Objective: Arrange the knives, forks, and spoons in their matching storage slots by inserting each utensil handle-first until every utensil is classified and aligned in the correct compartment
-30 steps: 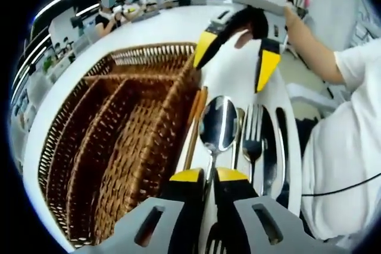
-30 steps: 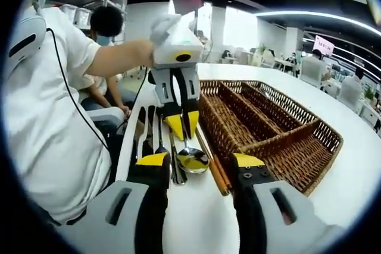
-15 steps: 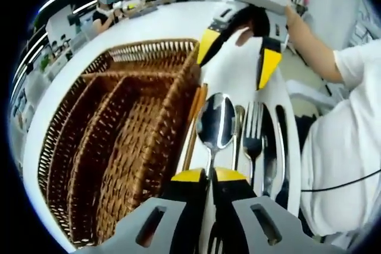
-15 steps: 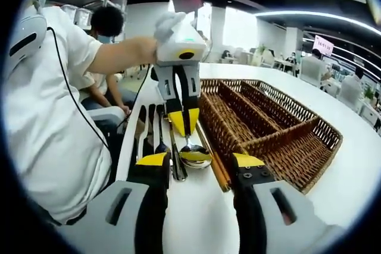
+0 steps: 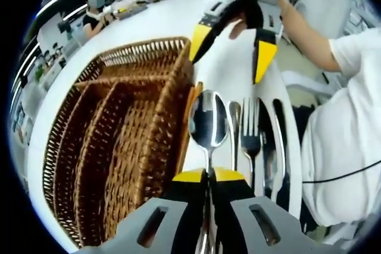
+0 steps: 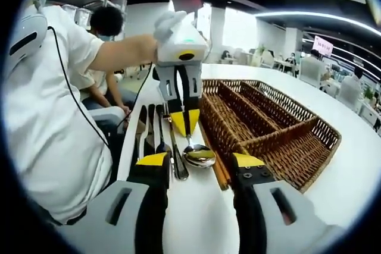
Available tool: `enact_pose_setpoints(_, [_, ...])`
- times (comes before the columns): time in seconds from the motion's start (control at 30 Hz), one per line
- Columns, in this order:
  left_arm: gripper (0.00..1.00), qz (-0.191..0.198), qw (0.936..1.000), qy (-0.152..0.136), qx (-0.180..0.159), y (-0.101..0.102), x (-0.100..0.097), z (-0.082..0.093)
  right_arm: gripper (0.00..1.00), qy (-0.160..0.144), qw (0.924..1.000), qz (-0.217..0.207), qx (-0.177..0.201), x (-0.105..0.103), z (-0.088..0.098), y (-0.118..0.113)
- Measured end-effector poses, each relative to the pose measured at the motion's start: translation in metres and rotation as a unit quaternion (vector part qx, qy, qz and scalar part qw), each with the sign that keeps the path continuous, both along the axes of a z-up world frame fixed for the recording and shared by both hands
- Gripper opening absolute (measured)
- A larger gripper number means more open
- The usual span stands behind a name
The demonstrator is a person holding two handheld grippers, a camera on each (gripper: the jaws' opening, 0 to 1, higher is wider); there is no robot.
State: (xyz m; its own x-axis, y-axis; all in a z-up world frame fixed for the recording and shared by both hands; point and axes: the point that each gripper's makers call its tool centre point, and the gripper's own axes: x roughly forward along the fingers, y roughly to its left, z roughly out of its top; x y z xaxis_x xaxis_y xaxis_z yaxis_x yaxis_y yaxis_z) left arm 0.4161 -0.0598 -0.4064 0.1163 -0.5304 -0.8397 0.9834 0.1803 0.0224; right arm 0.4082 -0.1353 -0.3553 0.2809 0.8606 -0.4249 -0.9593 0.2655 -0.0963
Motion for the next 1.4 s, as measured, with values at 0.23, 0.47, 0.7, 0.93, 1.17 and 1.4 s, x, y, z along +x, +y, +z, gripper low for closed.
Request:
enact_pose_setpoints(0.23, [0.02,-0.02,0.9997,-0.007,0.015,0.001,0.0,0.001,0.42,0.0,1.0,-0.001,0.0,0.0,0.001,-0.002])
enact_pose_setpoints(0.47, [0.02,-0.029,0.9993,-0.012,0.019,0.004,0.0,0.004,0.43,-0.003,1.0,0.0,0.002,-0.001,0.004,-0.001])
enact_pose_setpoints(0.7, [0.01,-0.033,0.999,-0.02,0.024,0.006,0.001,0.013,0.44,-0.004,1.0,0.002,0.003,-0.002,0.006,0.001])
enact_pose_setpoints(0.93, [0.01,-0.04,0.9985,-0.026,0.028,0.009,0.003,0.023,0.45,-0.004,1.0,0.0,0.004,0.001,0.006,0.001])
enact_pose_setpoints(1.17, [0.01,-0.041,0.9985,-0.025,0.027,0.01,0.002,0.032,0.48,-0.005,0.9999,-0.009,0.011,0.006,0.008,0.001])
enact_pose_setpoints(1.4, [0.01,-0.042,0.9985,-0.026,0.023,0.011,0.008,0.042,0.52,-0.004,0.9997,-0.019,0.017,0.013,0.01,0.002])
